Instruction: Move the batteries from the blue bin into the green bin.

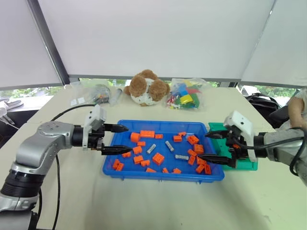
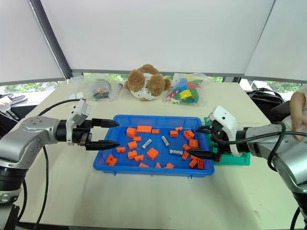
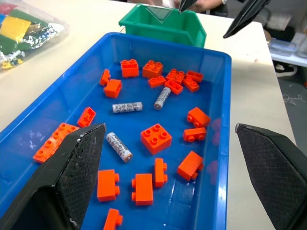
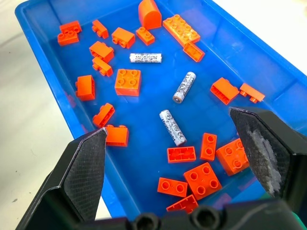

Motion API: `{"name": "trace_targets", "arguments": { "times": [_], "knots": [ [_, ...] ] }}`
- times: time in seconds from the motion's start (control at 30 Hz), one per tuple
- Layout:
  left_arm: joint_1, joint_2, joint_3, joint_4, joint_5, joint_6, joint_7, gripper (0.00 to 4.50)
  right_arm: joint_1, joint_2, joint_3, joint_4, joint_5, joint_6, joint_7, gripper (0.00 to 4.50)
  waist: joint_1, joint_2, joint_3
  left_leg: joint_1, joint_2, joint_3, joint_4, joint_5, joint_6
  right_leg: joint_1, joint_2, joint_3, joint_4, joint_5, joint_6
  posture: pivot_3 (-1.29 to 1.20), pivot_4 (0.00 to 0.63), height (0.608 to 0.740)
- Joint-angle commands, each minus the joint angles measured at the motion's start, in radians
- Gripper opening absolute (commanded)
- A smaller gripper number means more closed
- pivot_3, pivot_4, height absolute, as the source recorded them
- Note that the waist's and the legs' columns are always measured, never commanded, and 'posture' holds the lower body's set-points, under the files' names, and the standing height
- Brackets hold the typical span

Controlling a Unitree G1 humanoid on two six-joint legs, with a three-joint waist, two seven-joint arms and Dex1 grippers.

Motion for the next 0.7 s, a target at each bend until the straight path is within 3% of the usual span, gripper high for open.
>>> {"name": "trace_targets", "arguments": {
  "times": [0.03,0.47,0.7],
  "knots": [
    [0.0,0.018,0.039,-0.039,-0.025,0.006,0.002,4.5,-0.014,-0.004,-0.022,-0.006,-0.005,-0.03,0.006,4.43,0.0,0.0,0.0,0.0,0.0,0.0,0.0,0.0,0.0,0.0,0.0,0.0,0.0,0.0,0.0,0.0,0.15,0.71],
    [-0.038,0.001,0.021,-0.009,-0.019,-0.014,0.005,4.5,-0.017,0.029,0.002,0.009,-0.034,-0.044,-0.037,4.43,0.0,0.0,0.0,0.0,0.0,0.0,0.0,0.0,0.0,0.0,0.0,-0.001,0.0,0.0,0.0,0.0,0.15,0.71],
    [-0.036,-0.001,0.025,-0.012,-0.021,-0.014,0.01,4.5,-0.106,0.084,0.064,0.045,-0.038,0.006,-0.078,4.43,-0.001,0.0,0.0,0.0,0.0,0.0,0.0,0.0,0.0,0.0,0.0,-0.001,0.0,0.0,0.0,0.0,0.15,0.71]
  ]
}}
